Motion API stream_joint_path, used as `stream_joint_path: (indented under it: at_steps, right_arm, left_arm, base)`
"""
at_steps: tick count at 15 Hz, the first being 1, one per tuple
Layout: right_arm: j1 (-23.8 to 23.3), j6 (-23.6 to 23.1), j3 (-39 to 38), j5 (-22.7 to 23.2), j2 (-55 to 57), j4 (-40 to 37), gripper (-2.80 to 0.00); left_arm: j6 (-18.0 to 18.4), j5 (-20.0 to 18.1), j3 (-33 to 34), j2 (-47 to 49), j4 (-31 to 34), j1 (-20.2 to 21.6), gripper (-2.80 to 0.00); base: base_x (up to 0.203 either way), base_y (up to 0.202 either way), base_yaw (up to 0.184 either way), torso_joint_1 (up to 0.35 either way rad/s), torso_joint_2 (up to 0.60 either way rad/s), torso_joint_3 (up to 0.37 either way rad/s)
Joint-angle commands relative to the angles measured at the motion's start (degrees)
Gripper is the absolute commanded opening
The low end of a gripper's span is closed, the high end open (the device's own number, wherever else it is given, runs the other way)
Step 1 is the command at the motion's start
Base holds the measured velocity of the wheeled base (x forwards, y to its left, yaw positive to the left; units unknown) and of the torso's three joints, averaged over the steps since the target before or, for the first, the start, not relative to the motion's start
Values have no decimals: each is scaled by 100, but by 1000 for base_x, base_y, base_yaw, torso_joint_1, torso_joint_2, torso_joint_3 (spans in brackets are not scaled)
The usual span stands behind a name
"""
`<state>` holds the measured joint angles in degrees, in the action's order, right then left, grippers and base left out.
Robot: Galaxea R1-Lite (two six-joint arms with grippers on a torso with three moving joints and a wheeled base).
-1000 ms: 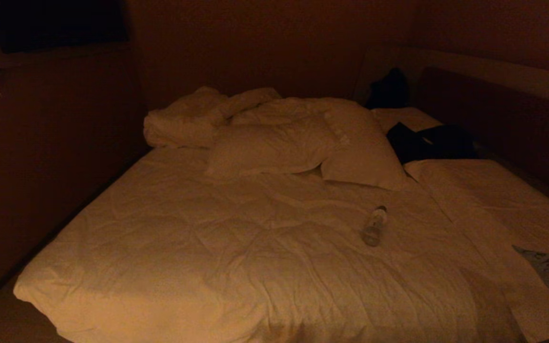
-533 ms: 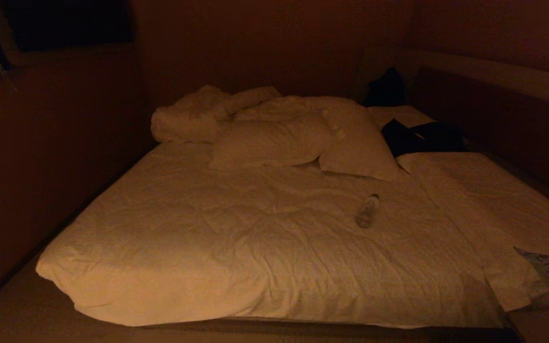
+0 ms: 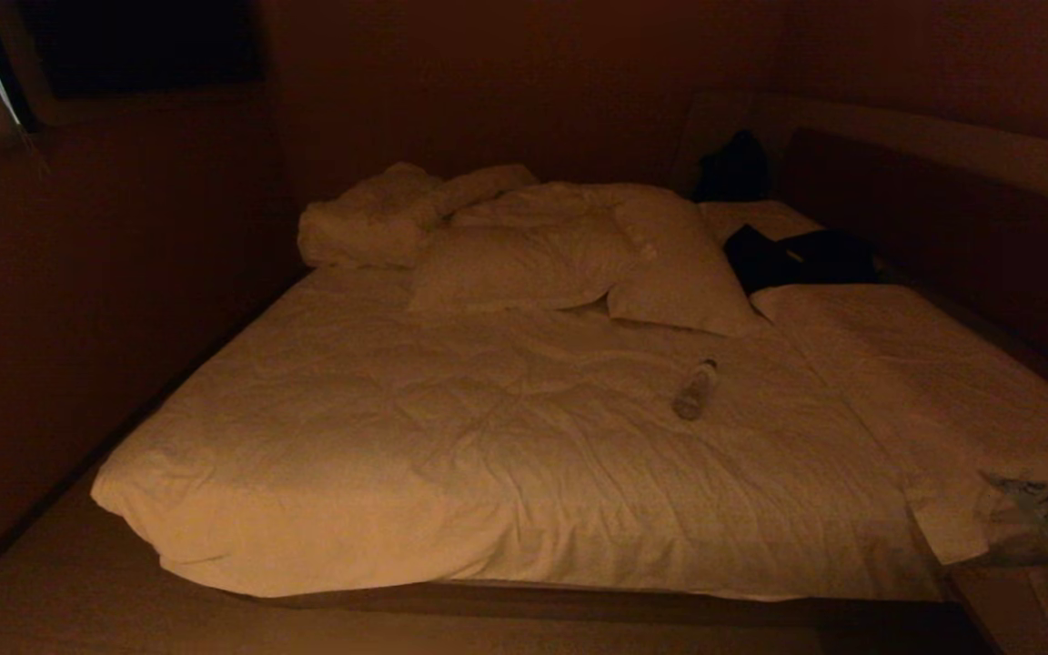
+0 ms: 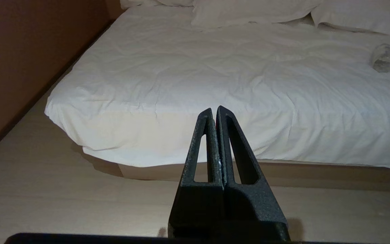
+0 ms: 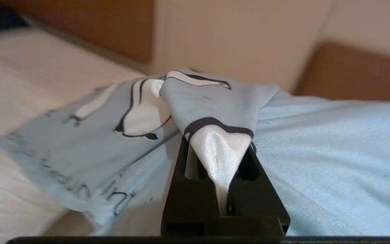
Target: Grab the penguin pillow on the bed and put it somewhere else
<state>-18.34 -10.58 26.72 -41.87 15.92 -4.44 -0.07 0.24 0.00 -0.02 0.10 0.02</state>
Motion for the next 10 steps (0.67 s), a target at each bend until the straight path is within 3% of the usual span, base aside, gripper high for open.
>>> stream_joint_path:
  at_steps: [1, 4, 7, 10]
  right_arm:
    - [61, -44, 395, 710, 72, -301, -280]
    - [496, -86, 1241, 832, 374, -764, -280]
    - [1022, -469, 2362, 809, 995, -1046, -280]
    - [1153, -816, 3632, 800, 2125, -1092, -280]
  left_arm:
    - [-1, 2, 0, 2, -1, 6, -280]
    - [-1, 2, 0, -2, -1, 1, -280]
    - [-1, 2, 0, -3, -1, 1, -280]
    - [-1, 2, 0, -4, -1, 6, -280]
  base:
    - [0, 0, 0, 0, 0, 0]
    - [0, 0, 0, 0, 0, 0]
    - [0, 0, 0, 0, 0, 0]
    - [0, 0, 0, 0, 0, 0]
